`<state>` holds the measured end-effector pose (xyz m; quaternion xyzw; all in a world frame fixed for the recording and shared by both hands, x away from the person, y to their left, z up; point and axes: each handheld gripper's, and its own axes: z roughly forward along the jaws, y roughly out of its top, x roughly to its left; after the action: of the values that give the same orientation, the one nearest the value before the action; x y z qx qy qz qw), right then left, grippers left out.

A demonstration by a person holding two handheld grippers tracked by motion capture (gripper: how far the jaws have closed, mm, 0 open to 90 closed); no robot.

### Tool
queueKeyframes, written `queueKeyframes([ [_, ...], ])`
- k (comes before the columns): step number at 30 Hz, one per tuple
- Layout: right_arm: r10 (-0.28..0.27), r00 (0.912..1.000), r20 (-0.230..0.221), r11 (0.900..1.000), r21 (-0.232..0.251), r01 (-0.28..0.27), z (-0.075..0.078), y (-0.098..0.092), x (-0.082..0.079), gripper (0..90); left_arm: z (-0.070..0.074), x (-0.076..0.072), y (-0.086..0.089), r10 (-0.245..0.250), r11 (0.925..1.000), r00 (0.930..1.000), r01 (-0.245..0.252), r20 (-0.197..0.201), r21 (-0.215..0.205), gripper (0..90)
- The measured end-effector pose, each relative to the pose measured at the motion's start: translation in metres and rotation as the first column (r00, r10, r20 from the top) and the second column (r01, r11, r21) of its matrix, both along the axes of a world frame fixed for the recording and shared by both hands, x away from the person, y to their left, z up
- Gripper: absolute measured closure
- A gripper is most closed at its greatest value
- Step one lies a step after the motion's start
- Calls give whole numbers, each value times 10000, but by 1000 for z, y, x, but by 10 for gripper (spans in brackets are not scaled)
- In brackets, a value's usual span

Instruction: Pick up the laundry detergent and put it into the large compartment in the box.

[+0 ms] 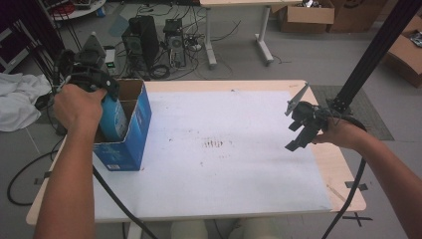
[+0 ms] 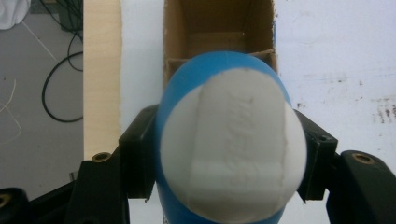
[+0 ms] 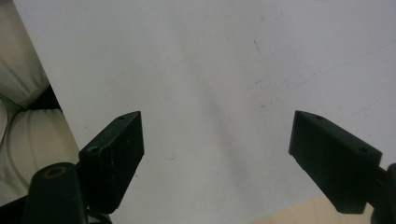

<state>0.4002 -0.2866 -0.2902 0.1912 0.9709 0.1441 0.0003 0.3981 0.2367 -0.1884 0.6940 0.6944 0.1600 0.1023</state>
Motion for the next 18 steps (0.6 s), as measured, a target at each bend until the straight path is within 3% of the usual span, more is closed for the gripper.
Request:
queueKeyframes([
  [18,-73,9999,-72,10000,-16,73,-3,-2,1,181,-59,4,0,-341,9994,9986,342,-406,25,381],
])
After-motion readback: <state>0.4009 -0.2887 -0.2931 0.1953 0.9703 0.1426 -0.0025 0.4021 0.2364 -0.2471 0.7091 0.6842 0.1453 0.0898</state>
